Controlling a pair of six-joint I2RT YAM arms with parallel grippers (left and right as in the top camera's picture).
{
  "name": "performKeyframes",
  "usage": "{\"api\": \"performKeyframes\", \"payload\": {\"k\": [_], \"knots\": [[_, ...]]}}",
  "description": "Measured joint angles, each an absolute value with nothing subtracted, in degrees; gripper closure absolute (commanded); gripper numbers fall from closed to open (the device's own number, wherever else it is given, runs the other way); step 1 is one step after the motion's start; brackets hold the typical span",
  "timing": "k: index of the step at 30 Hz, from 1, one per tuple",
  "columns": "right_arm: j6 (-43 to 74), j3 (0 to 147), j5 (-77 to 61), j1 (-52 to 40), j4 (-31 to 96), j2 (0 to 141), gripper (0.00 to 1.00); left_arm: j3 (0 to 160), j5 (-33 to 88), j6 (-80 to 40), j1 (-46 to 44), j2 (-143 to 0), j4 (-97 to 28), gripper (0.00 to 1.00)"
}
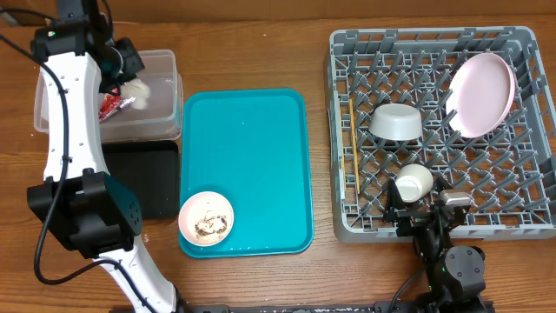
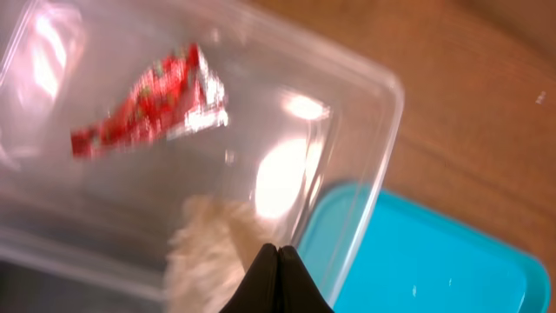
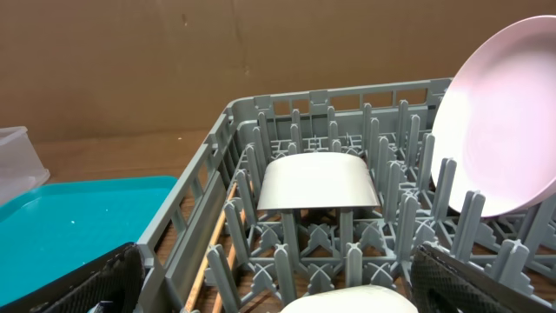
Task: Sort waste into correct bins and load items into the dishwasher
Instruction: 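Carry the tissue into the clear plastic bin and release, then reach the left gripper down and grasp the pink rice bowl rim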
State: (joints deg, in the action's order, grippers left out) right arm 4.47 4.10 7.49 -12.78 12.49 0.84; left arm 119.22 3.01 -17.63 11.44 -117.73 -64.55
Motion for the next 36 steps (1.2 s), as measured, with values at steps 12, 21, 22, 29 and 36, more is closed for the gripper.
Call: {"api": "performKeyframes", "payload": {"k": [12,21,22,29,36], "knots": [[4.5,4.1,7.5,-12.8,12.5,0.8,0.00,119.2,3.0,-17.0,10.2,-118.2,-65.5,0.23],[4.5,4.1,7.5,-12.8,12.5,0.8,0.00,119.2,4.6,-16.3,10.2,-117.4,-79.7,0.11],[4.5,4.1,7.5,-12.8,12.4,0.8,0.00,119.2,5.4,-16.0,10.1,-116.9,-80.5,0.08],[4.5,4.1,7.5,-12.8,12.5,0.8,0.00,119.2,10.5,-10.7,2.7,-102.9,-83.4,0.00],[4.5,4.1,7.5,-12.8,12.5,0.8,0.00,119.8,7.6,-9.2,-16.4,-89.7,-84.3,0.00]]}}
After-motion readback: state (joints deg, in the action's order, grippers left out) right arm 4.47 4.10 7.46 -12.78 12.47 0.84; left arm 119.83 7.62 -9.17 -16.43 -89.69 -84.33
